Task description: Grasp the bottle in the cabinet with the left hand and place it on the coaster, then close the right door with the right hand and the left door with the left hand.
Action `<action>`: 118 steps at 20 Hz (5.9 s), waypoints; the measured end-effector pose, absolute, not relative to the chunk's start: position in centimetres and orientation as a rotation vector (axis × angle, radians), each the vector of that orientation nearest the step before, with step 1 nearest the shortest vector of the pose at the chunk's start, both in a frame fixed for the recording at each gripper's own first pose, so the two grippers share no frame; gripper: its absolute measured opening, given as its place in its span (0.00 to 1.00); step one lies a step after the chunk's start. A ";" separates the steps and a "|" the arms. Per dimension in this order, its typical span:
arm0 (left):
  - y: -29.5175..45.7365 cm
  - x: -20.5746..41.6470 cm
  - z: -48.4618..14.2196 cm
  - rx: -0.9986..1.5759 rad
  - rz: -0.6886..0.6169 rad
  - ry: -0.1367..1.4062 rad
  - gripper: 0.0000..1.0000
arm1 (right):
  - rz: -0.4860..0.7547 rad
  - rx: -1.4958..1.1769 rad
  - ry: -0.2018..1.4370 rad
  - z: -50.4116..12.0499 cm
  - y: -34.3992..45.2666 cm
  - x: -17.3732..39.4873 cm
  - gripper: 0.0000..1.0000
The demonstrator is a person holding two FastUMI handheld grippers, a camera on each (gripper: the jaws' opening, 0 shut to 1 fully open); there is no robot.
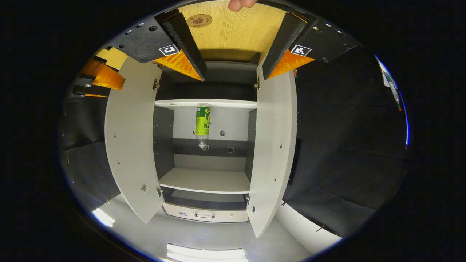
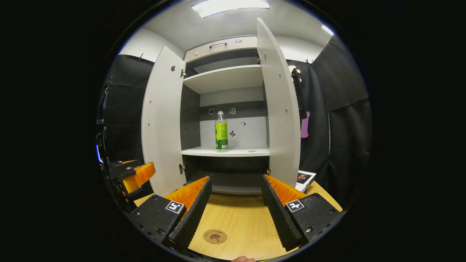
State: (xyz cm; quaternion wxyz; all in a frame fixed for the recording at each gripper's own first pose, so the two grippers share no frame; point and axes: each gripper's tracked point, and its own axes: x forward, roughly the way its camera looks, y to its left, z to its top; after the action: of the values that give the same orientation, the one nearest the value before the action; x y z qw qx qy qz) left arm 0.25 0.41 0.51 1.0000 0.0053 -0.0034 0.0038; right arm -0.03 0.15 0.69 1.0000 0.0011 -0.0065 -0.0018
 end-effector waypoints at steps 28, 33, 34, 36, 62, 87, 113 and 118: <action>-13.1 28.1 7.8 -0.013 -0.305 -0.033 0.95 | -0.144 -0.026 -0.015 1.8 -4.8 0.1 0.84; -13.5 34.1 7.0 -0.056 -0.279 0.013 0.94 | -0.177 -0.022 0.003 1.5 -6.1 1.0 0.84; -13.5 34.8 6.9 -0.067 -0.275 0.021 0.95 | -0.183 -0.024 0.005 1.6 -6.3 1.0 0.84; -13.3 36.0 6.8 -0.091 -0.271 0.038 0.95 | -0.197 -0.027 0.004 1.6 -6.8 1.1 0.84; -13.0 30.6 10.3 -0.062 -0.355 -0.043 0.71 | -0.166 -0.022 -0.018 1.9 -6.6 0.7 0.84; -11.0 10.9 -13.4 -0.060 -0.267 0.114 0.71 | -0.070 -0.026 0.003 3.1 -4.5 -2.7 0.84; -11.5 8.2 -23.3 0.028 -0.182 0.087 0.70 | -0.081 -0.053 0.079 1.5 -4.7 -2.8 0.84; -11.6 8.1 -23.2 0.040 -0.195 0.112 0.83 | -0.078 -0.047 0.084 1.2 -4.7 -2.6 0.84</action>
State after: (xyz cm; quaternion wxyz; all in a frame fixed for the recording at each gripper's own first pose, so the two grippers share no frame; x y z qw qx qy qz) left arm 8.09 -11.60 -23.21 0.9935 0.0202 0.0557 -0.0971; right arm -2.55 -4.72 1.21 0.9981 -0.0236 0.0420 -0.0390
